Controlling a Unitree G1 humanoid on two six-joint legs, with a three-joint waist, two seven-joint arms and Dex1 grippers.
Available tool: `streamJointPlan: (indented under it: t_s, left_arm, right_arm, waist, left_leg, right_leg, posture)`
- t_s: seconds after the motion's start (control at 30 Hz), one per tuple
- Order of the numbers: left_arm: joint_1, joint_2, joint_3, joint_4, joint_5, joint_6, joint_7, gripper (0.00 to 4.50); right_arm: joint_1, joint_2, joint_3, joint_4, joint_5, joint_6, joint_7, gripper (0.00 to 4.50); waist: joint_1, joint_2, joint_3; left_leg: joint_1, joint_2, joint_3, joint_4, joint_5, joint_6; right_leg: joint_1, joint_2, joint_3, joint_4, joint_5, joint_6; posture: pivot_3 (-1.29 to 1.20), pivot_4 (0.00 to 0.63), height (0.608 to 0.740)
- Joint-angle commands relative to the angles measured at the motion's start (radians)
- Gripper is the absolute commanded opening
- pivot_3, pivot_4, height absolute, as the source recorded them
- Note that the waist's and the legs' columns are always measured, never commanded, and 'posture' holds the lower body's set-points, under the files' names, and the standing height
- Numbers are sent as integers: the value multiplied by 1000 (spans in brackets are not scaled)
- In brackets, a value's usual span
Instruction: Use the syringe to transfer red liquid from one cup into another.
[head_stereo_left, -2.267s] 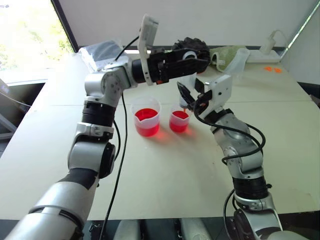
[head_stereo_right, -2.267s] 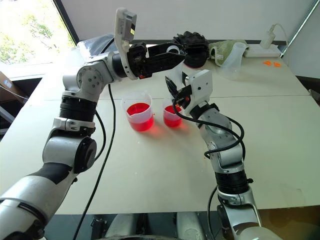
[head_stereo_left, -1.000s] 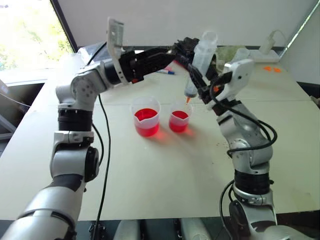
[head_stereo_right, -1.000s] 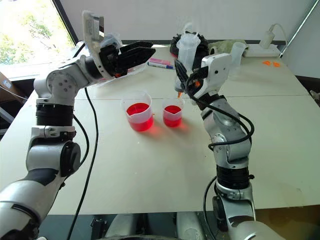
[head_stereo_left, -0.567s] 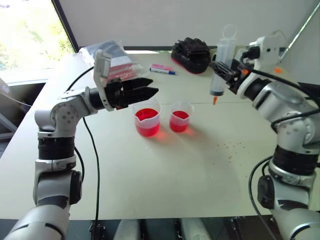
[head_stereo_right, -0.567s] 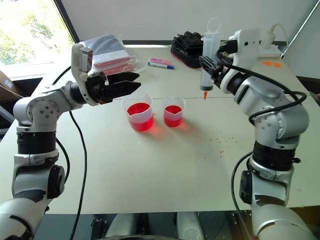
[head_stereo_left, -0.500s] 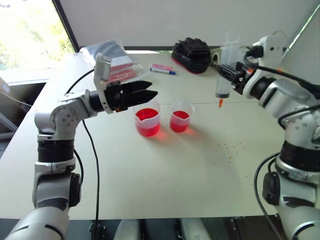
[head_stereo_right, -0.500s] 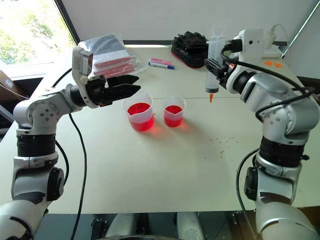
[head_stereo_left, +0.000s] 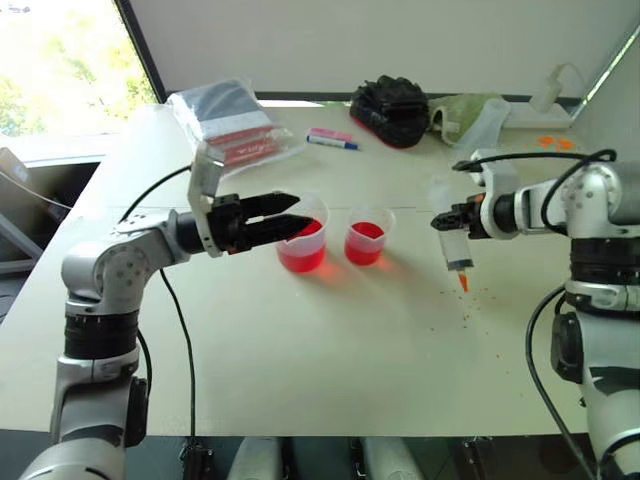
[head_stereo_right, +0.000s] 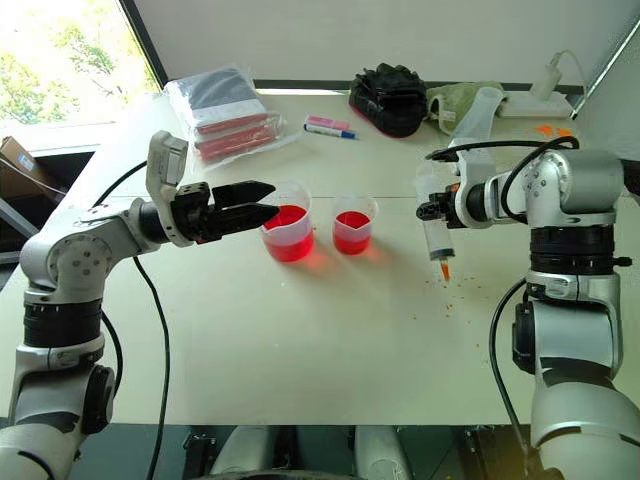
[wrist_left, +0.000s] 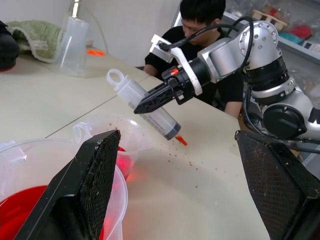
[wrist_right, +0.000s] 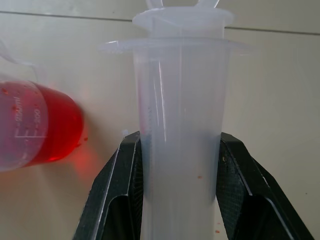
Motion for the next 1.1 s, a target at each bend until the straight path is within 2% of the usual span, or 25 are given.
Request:
streamJointPlan:
  t_s: [0.03, 0.23, 0.43, 0.7, 0.9, 1.1]
  left_arm:
    - [3, 7, 13, -54, -35, 0, 21, 3821]
    - [24, 20, 21, -85, -55, 7, 53, 3821]
    - [51, 28, 20, -118, -81, 13, 82, 3861]
    - [81, 51, 22, -143, -114, 30, 97, 3861]
    - [95, 64, 15, -151, -133, 34, 103, 3861]
    - [102, 128, 24, -153, -152, 67, 73, 3861]
  right_arm:
    - [-17, -15, 22, 44, -45, -42, 20, 1372]
    - [-26, 10, 67, 144, -104, -128, 53, 1372]
    - [-36, 13, 94, 207, -150, -178, 94, 4417]
    - [-21, -17, 101, 151, -169, -182, 150, 4466]
    - [12, -83, 83, -12, -138, -172, 221, 4466]
    - [155, -267, 9, -356, -19, -222, 402, 4466]
  waist:
    - [0, 0, 0]
    - [-4, 0, 0]
    - [-2, 0, 0]
    - [-2, 0, 0]
    - [1, 0, 0]
    - [7, 0, 0]
  left_leg:
    - [0, 0, 0, 0, 0, 0]
    - [0, 0, 0, 0, 0, 0]
    - [0, 0, 0, 0, 0, 0]
    - [0, 0, 0, 0, 0, 0]
    - [0, 0, 0, 0, 0, 0]
    - [0, 0, 0, -1, 0, 1]
  right_leg:
    - [0, 0, 0, 0, 0, 0]
    - [0, 0, 0, 0, 0, 0]
    - [0, 0, 0, 0, 0, 0]
    - [0, 0, 0, 0, 0, 0]
    - [0, 0, 0, -1, 0, 0]
    - [0, 0, 0, -2, 0, 0]
  posture:
    - [0, 150, 711]
    - [0, 150, 711]
    - [0, 150, 711]
    - [0, 150, 711]
    - [0, 150, 711]
    - [0, 150, 711]
